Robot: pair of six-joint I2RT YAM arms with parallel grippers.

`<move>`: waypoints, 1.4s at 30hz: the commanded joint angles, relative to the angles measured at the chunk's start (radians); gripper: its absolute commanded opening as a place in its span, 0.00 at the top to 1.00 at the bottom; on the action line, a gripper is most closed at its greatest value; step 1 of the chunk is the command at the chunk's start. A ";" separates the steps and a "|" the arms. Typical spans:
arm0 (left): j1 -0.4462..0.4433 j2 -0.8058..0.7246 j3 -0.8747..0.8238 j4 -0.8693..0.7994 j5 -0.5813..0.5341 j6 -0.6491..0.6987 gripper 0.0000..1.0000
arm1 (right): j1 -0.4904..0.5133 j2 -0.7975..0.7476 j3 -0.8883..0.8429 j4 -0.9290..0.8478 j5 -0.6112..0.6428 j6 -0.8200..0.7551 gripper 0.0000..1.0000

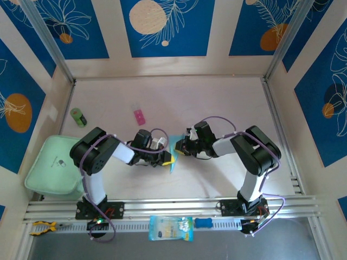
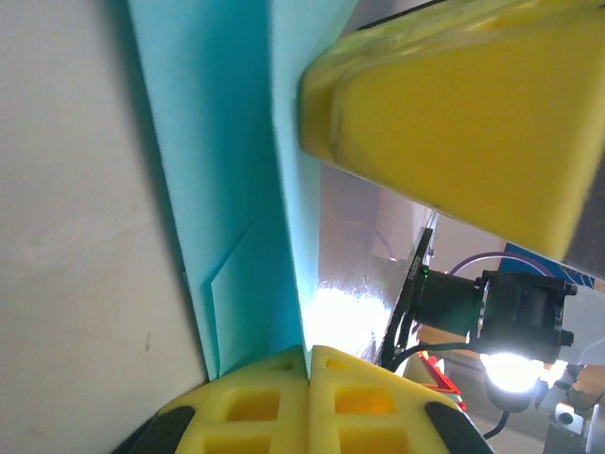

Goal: Fold a paper plane with a square sheet of paper (pick it up from the middle)
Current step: Perform the fifth fold on the wing at the bottom-center of the table.

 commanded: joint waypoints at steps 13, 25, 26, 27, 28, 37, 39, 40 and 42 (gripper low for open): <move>0.035 -0.019 -0.015 -0.193 -0.096 0.076 0.96 | 0.012 0.070 0.066 -0.161 0.027 -0.037 0.85; 0.006 -0.060 0.047 -0.435 -0.118 0.209 0.87 | 0.029 0.067 0.075 -0.215 0.059 -0.019 0.86; 0.002 -0.060 0.050 -0.436 -0.113 0.211 0.88 | 0.030 0.065 0.076 -0.219 0.061 -0.019 0.86; 0.000 -0.061 0.052 -0.440 -0.110 0.213 0.89 | 0.031 0.065 0.078 -0.225 0.063 -0.019 0.86; -0.003 -0.063 0.057 -0.459 -0.113 0.221 0.90 | 0.034 0.065 0.080 -0.230 0.065 -0.020 0.85; -0.015 -0.072 0.089 -0.631 -0.180 0.298 0.99 | 0.053 0.062 0.083 -0.267 0.097 -0.015 0.85; -0.020 -0.079 0.091 -0.652 -0.190 0.306 0.96 | 0.055 0.066 0.086 -0.275 0.105 -0.013 0.85; -0.022 -0.085 0.093 -0.666 -0.196 0.310 0.92 | 0.055 0.068 0.085 -0.278 0.107 -0.012 0.86; -0.026 -0.094 0.094 -0.689 -0.205 0.320 0.88 | 0.055 0.070 0.087 -0.286 0.111 -0.012 0.86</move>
